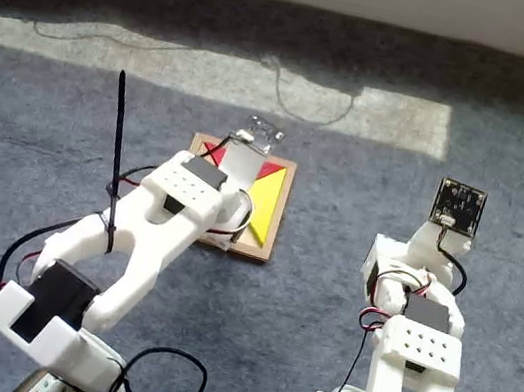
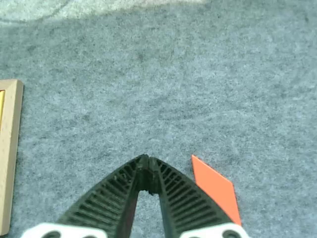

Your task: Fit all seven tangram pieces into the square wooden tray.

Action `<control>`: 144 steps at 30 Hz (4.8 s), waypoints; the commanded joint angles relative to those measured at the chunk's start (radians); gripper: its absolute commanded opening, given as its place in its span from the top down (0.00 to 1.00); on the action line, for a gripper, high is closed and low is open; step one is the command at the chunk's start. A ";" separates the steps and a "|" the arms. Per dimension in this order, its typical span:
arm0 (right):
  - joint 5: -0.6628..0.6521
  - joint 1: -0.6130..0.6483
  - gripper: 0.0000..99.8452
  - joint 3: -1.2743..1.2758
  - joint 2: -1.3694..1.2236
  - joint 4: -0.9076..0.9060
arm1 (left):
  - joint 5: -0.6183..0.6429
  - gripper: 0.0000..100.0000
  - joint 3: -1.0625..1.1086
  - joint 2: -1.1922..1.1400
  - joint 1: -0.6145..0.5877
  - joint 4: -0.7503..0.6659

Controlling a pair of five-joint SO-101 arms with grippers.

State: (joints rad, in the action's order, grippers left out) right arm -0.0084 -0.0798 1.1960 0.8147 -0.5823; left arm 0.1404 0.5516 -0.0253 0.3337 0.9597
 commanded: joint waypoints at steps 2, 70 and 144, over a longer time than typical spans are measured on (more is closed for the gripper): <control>-0.014 0.007 0.99 -0.008 0.024 0.022 | 0.011 0.91 -0.028 0.036 -0.045 -0.063; -0.014 -0.001 0.80 -0.217 -0.062 -0.317 | 0.002 0.99 0.223 0.441 -0.085 -0.163; -0.086 -0.162 1.00 -0.714 -0.679 -0.590 | 0.000 0.99 0.222 0.450 -0.170 -0.163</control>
State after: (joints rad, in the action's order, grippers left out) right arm -0.0821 -0.2332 0.4335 -0.1013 -1.1684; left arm 0.1404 0.7802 0.3798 0.2217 0.8094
